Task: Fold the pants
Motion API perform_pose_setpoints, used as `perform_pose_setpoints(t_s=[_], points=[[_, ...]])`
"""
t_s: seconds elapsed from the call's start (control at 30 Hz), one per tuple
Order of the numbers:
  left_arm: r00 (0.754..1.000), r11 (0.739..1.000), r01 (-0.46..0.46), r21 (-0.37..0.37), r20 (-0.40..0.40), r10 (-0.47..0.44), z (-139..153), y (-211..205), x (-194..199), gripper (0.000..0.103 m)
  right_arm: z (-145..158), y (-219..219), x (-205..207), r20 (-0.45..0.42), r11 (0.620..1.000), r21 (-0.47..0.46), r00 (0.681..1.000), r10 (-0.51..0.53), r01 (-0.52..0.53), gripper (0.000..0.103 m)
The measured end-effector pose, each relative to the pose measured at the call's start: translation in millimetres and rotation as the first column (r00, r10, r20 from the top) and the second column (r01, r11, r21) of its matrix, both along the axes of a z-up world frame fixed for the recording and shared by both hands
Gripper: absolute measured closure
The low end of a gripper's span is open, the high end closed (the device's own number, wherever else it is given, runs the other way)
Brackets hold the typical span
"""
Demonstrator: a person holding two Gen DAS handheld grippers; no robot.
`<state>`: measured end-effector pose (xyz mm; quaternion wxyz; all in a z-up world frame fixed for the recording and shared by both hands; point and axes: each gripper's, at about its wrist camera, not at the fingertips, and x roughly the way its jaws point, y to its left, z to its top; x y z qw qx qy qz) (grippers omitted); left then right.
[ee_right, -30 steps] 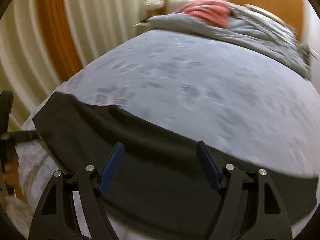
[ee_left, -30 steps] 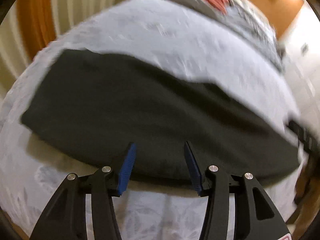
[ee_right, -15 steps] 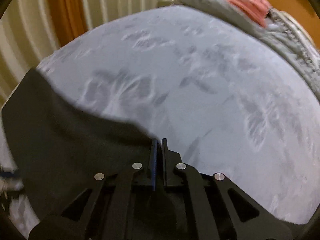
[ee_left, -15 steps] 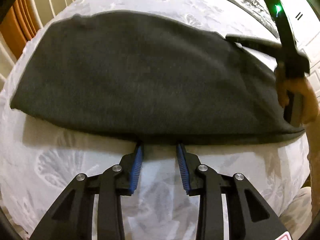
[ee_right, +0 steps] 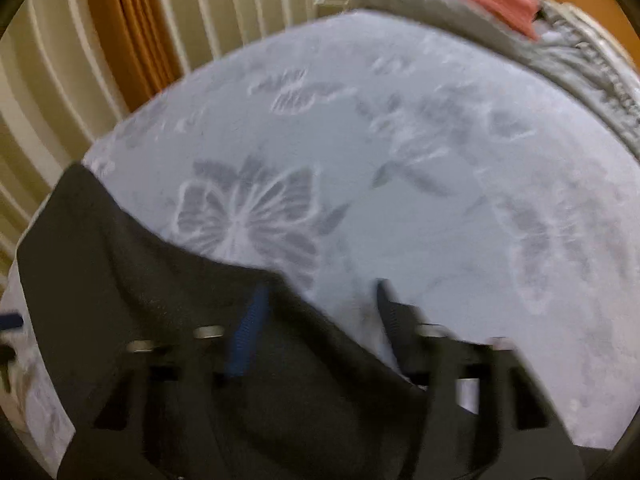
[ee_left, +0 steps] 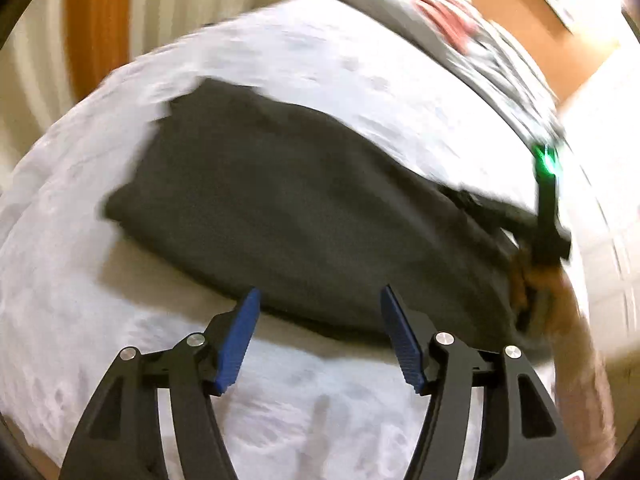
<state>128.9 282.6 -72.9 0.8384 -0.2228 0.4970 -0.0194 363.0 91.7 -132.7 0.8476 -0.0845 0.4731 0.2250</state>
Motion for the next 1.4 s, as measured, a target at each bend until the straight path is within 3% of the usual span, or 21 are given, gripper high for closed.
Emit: perform_pose_setpoints(t_s=[0.07, 0.13, 0.17, 0.27, 0.43, 0.57, 0.63, 0.67, 0.7, 0.77, 0.83, 0.97, 1.07, 1.17, 1.4], points=[[0.996, 0.996, -0.087, -0.011, -0.03, 0.086, -7, 16, -2, 0.042, 25, 2, -6, 0.09, 1.0, 0.011, 0.996, -0.007, 0.006, 0.101], [0.991, 0.991, -0.127, -0.032, -0.04, 0.126, -9, 36, -5, 0.042, 47, -10, -5, 0.161, 0.995, 0.084, 0.985, -0.062, 0.049, 0.103], [0.989, 0.989, -0.145, -0.029, -0.039, 0.144, -7, 39, -5, 0.042, 46, -14, 3, 0.159, 0.994, 0.085, 0.984, -0.083, 0.071, 0.103], [0.986, 0.986, -0.164, -0.007, -0.028, 0.164, -3, 42, -4, 0.042, 8, -10, 25, 0.1, 0.987, -0.112, 0.989, -0.106, 0.117, 0.103], [0.977, 0.979, -0.206, -0.008, -0.055, 0.205, -13, 53, -2, 0.039, 38, -52, -8, 0.13, 0.982, 0.078, 0.974, -0.183, 0.174, 0.098], [0.969, 0.974, -0.227, -0.012, -0.099, 0.224, -29, 64, 2, 0.039, 56, -76, -55, 0.153, 0.987, 0.009, 0.976, -0.157, 0.157, 0.098], [0.966, 0.972, -0.233, 0.012, -0.113, 0.233, -34, 65, 4, 0.047, 58, -100, -79, 0.128, 0.989, -0.029, 0.981, -0.143, 0.148, 0.098], [0.964, 0.97, -0.236, 0.06, -0.108, 0.242, -33, 64, 4, 0.058, 58, -113, -93, 0.124, 0.986, -0.055, 0.981, -0.147, 0.155, 0.091], [0.962, 0.965, -0.24, 0.11, -0.104, 0.251, -31, 64, 5, 0.059, 56, -129, -110, 0.129, 0.98, -0.09, 0.978, -0.164, 0.176, 0.073], [0.951, 0.949, -0.279, 0.147, -0.093, 0.294, -24, 64, 2, 0.059, 53, -152, -138, 0.145, 0.971, -0.125, 0.972, -0.186, 0.204, 0.047], [0.947, 0.937, -0.3, 0.179, -0.058, 0.315, -9, 56, -4, 0.062, 46, -174, -173, 0.144, 0.967, -0.156, 0.973, -0.181, 0.203, 0.048], [0.972, 0.948, -0.233, 0.217, 0.028, 0.233, 23, 14, -12, 0.054, 29, -176, -220, 0.166, 0.965, -0.23, 0.982, -0.087, 0.124, 0.048], [0.986, 0.958, -0.166, 0.232, 0.07, 0.153, 38, -28, -17, 0.043, 18, -163, -219, 0.191, 0.951, -0.294, 0.981, -0.037, 0.093, 0.063], [0.991, 0.973, -0.115, 0.201, 0.087, 0.1, 45, -61, -14, 0.042, 7, -168, -211, 0.156, 0.96, -0.267, 0.987, -0.046, 0.087, 0.07], [0.998, 0.992, -0.008, 0.122, 0.064, 0.0, 35, -103, 0, 0.039, 15, -175, -224, 0.141, 0.98, -0.198, 0.99, 0.01, 0.019, 0.067]])
